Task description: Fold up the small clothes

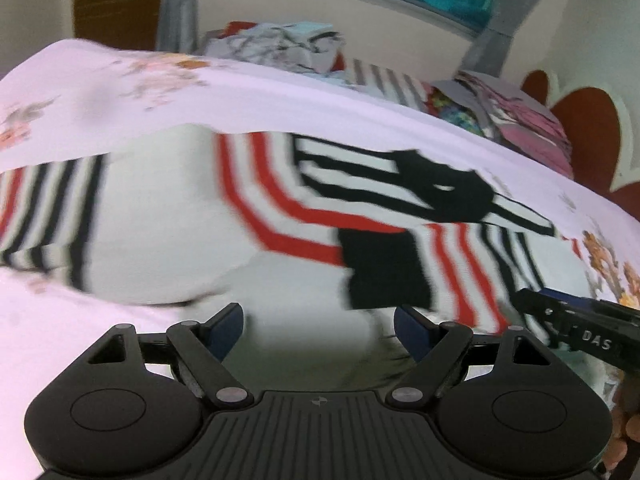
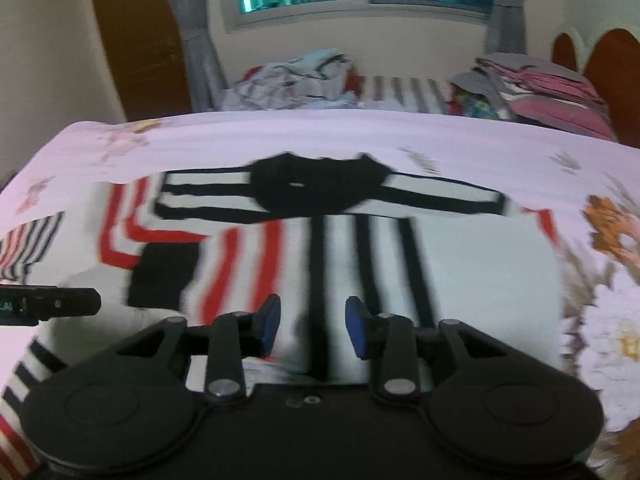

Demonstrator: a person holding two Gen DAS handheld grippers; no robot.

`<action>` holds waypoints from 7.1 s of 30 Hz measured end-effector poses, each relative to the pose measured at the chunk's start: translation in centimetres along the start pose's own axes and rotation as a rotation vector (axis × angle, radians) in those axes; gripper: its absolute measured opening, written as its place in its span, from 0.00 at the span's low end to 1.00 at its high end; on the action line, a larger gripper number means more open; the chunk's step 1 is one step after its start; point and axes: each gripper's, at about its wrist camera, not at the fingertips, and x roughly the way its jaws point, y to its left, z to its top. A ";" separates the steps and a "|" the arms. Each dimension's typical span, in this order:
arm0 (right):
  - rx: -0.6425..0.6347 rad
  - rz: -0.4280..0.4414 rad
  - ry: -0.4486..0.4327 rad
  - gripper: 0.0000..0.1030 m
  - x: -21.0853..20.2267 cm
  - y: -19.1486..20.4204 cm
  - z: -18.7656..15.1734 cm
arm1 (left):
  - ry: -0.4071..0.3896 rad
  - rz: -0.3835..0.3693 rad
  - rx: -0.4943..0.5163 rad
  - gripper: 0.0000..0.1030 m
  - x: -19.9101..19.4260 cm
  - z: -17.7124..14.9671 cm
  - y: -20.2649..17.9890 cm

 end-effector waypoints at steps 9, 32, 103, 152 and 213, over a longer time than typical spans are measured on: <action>-0.021 0.001 0.017 0.38 1.5 6.7 0.7 | 0.004 0.080 -0.150 0.79 -0.7 0.2 12.5; 0.029 -0.086 0.063 0.39 7.3 11.9 1.2 | -0.225 0.030 -0.612 0.40 2.4 1.2 30.3; 0.347 -0.153 -0.006 0.22 1.5 -4.0 -1.0 | -0.158 -0.049 0.132 0.28 3.9 -1.3 7.0; 0.272 -0.250 -0.016 0.07 2.5 -8.7 -0.9 | -0.158 -0.006 -0.071 0.45 13.8 9.3 5.8; -0.002 -0.069 0.100 0.31 -7.3 1.8 -11.0 | 0.018 -0.092 0.341 0.60 -2.7 -9.7 -3.2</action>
